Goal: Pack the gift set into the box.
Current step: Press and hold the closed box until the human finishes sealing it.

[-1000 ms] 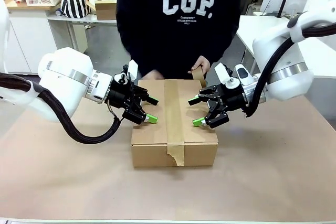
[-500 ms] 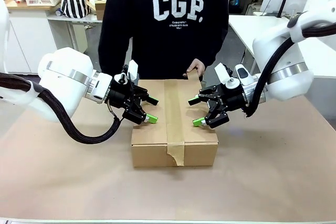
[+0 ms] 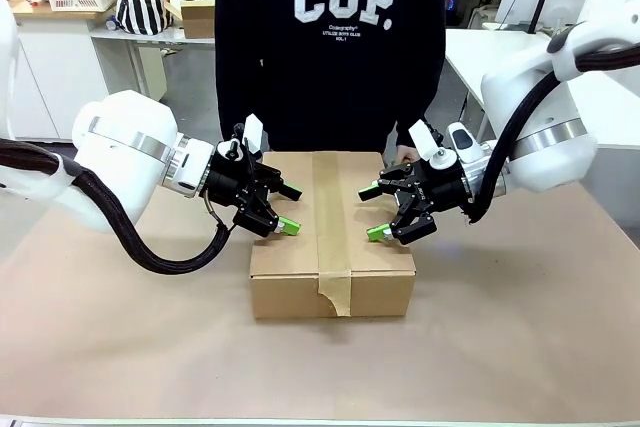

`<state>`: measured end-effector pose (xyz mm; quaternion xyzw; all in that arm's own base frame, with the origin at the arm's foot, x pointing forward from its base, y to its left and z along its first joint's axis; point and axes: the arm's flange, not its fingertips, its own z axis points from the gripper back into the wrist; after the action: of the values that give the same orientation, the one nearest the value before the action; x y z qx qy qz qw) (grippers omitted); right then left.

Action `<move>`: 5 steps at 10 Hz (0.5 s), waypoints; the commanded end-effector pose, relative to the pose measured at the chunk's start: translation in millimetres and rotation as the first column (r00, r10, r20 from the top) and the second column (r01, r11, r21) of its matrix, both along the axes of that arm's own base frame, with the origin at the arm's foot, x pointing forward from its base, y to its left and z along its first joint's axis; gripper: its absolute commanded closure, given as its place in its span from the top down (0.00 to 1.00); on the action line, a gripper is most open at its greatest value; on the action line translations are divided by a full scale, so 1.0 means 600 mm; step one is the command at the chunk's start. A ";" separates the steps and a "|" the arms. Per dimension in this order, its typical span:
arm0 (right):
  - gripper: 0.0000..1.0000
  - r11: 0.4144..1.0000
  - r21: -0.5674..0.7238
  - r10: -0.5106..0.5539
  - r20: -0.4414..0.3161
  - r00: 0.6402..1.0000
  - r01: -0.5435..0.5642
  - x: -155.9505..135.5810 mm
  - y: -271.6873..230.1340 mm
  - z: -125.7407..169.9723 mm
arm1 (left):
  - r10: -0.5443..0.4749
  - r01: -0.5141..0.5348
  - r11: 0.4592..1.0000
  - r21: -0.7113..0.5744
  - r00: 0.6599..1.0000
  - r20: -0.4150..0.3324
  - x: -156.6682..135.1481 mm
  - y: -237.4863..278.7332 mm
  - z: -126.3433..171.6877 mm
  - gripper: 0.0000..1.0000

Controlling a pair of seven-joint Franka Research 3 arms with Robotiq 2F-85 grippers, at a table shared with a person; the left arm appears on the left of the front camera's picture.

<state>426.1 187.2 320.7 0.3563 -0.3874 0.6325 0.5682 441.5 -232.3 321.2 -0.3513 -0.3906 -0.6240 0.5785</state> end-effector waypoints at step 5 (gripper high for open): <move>1.00 0.975 0.037 -0.195 -0.346 0.918 0.221 -0.021 -0.011 0.093 | -0.062 0.042 0.996 -0.073 0.954 -0.292 -0.016 0.045 0.108 1.00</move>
<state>424.9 186.5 335.9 0.4041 -0.3618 0.5667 0.6202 436.3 -228.9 342.8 -0.4144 -0.3556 -0.5982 0.5864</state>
